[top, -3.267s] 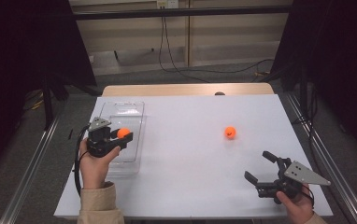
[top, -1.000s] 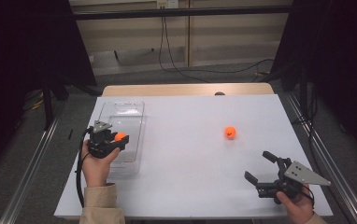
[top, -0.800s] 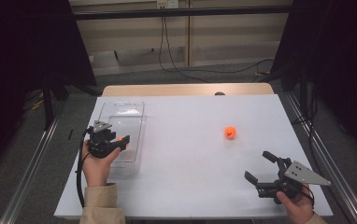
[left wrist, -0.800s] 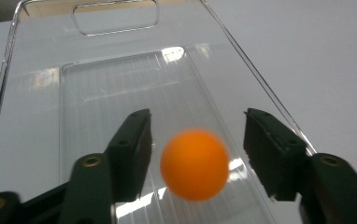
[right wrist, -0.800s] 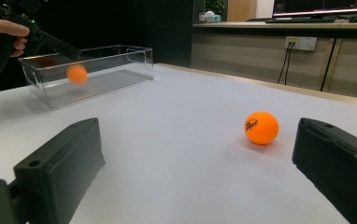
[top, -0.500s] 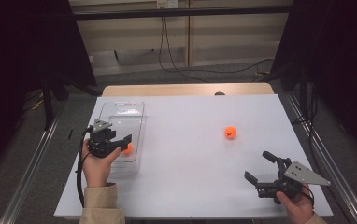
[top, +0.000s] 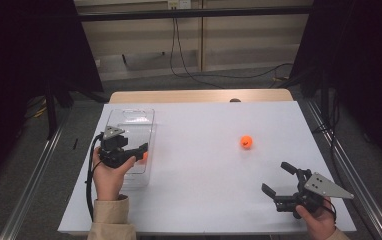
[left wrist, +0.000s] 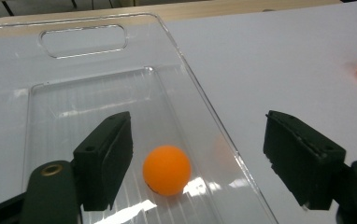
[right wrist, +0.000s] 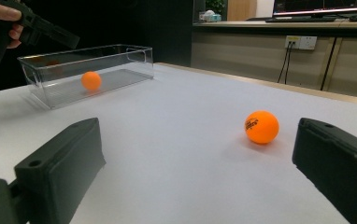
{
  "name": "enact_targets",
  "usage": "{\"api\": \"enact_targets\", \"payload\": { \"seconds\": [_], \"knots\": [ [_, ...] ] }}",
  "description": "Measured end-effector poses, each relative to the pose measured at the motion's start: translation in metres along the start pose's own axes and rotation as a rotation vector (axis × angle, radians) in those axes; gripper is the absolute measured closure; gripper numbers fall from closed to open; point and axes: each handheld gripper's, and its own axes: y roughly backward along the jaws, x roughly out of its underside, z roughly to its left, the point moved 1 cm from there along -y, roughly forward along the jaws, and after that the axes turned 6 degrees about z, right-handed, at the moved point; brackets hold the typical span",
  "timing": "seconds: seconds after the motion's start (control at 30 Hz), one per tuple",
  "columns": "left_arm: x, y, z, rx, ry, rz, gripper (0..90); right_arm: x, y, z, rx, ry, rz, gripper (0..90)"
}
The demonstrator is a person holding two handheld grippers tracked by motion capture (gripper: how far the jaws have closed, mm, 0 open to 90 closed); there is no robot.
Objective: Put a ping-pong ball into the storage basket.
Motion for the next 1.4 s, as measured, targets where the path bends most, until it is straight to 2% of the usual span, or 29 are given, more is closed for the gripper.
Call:
{"api": "enact_targets", "payload": {
  "seconds": [0.3,0.5,0.57,0.93,1.1,1.4],
  "knots": [
    [-0.007,0.000,-0.014,0.032,-0.037,-0.006,18.1,0.000,0.000,0.000,-0.001,0.005,-0.001,1.6],
    [-0.010,-0.001,-0.021,0.052,-0.039,-0.017,15.9,0.000,0.000,-0.001,0.001,0.004,-0.001,1.6],
    [-0.010,-0.001,-0.023,0.055,-0.054,-0.011,15.9,0.000,0.000,0.000,0.002,0.002,-0.001,1.6],
    [-0.012,-0.005,-0.032,0.080,-0.054,-0.015,13.8,0.000,0.000,0.000,0.002,0.006,0.000,1.6],
    [-0.013,-0.007,-0.037,0.103,-0.063,-0.006,12.8,0.000,0.000,0.000,0.002,0.004,0.000,1.6],
    [-0.016,-0.008,-0.046,0.119,-0.079,-0.006,11.1,0.000,0.000,0.000,0.002,0.003,-0.001,1.6]
  ]
}}
